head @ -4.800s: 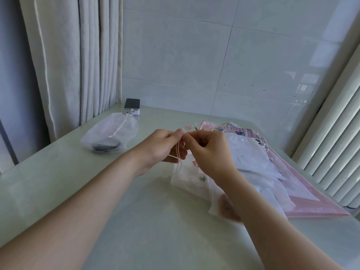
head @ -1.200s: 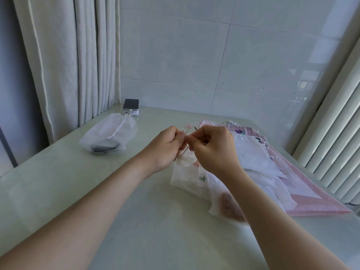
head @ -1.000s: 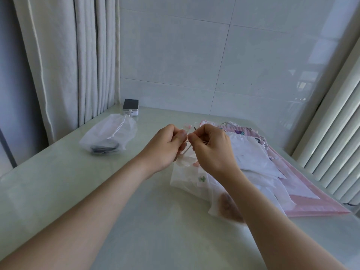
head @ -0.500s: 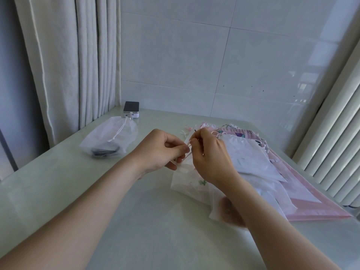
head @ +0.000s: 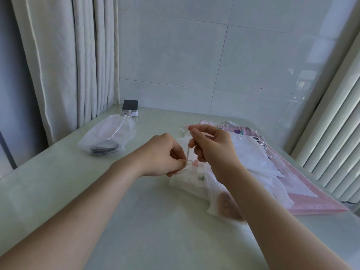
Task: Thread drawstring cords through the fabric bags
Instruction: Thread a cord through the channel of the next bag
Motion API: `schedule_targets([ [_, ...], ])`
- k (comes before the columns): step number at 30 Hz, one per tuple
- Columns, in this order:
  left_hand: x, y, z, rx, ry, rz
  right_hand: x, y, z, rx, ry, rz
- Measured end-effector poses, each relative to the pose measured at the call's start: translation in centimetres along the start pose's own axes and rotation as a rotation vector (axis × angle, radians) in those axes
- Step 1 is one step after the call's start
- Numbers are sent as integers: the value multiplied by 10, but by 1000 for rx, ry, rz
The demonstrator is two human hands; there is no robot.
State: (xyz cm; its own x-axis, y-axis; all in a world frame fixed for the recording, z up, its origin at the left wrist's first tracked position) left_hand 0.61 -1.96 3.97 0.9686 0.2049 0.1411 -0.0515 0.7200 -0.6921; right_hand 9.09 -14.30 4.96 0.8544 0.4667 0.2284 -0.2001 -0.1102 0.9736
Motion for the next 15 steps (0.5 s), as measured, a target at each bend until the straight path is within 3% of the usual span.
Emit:
schedule_targets([
  [5, -2, -4, -3, -25, 31, -16, 3, -1, 4, 0, -79, 45],
  [9, -2, -3, -6, -28, 55, -38, 4, 4, 6, 0, -58, 100],
  [15, 1, 3, -2, -233, 46, 2, 2, 20, 3, -157, 40, 312],
])
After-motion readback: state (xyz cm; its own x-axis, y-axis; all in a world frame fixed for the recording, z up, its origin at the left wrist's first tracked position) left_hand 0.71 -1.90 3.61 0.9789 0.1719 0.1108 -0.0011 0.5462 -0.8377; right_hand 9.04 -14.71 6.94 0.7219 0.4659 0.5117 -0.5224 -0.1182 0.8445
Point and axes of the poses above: each hand's wrist, its own x-axis towards the middle knuckle, its own z-axis out of the back of the hand, y = z × x, the point moved 8 cm from there along x, towards the middle knuckle, and after that the axes turned 2 degrees about -y, right-handed, at the moved point
